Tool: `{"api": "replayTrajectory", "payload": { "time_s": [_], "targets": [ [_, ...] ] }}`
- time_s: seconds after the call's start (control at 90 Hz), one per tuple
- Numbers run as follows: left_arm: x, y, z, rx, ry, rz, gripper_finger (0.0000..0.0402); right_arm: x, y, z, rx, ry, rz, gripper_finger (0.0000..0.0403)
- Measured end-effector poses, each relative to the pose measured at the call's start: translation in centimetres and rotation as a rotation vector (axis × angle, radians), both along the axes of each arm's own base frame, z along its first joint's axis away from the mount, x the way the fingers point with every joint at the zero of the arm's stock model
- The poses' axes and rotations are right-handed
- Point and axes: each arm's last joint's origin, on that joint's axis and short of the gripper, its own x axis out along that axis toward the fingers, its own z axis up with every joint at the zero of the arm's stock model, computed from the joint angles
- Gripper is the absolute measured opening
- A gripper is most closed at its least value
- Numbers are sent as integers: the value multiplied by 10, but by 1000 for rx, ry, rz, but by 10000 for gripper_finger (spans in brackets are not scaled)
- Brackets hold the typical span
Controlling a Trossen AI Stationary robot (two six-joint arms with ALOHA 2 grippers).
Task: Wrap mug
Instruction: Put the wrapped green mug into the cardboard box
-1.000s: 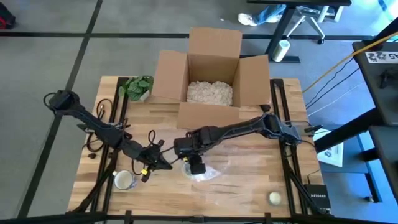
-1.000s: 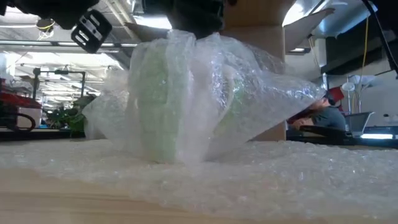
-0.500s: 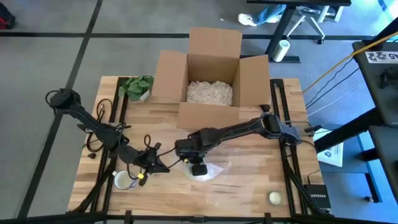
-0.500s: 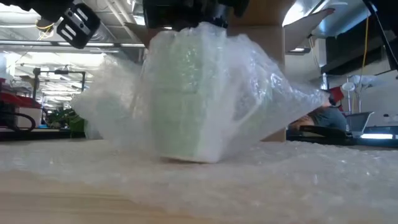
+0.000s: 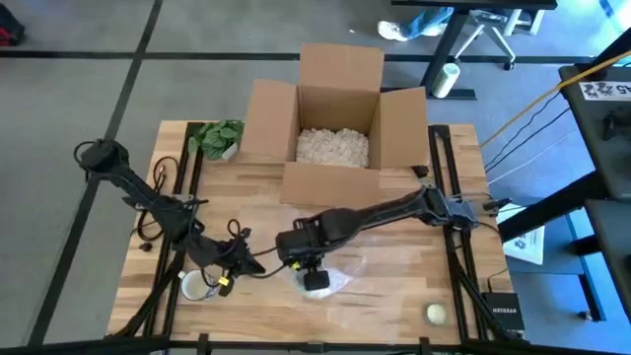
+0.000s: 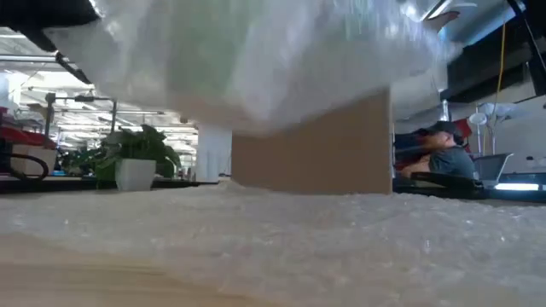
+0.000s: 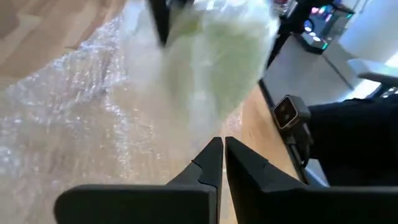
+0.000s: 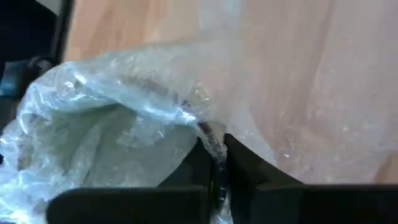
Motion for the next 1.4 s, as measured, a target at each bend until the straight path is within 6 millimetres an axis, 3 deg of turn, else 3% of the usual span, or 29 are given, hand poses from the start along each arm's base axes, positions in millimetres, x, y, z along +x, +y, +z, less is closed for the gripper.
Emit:
{"api": "replayTrajectory", "payload": {
  "time_s": [0.311,0.744,1.078,1.244,1.4],
  "targets": [
    [-7,5,-12,-17,134,127,0,-8,-3,45,-16,-169,-30,1],
    [-24,21,-46,-42,303,298,0,-6,-3,64,-23,-319,-46,1],
    [-26,24,-55,-80,227,285,0,-11,-6,110,14,-600,-58,0],
    [-22,24,-52,-69,191,270,0,-22,-19,137,-114,-731,-150,0],
    [-20,25,-49,-62,163,260,0,-32,-50,159,-274,-804,-352,0]
  ]
}}
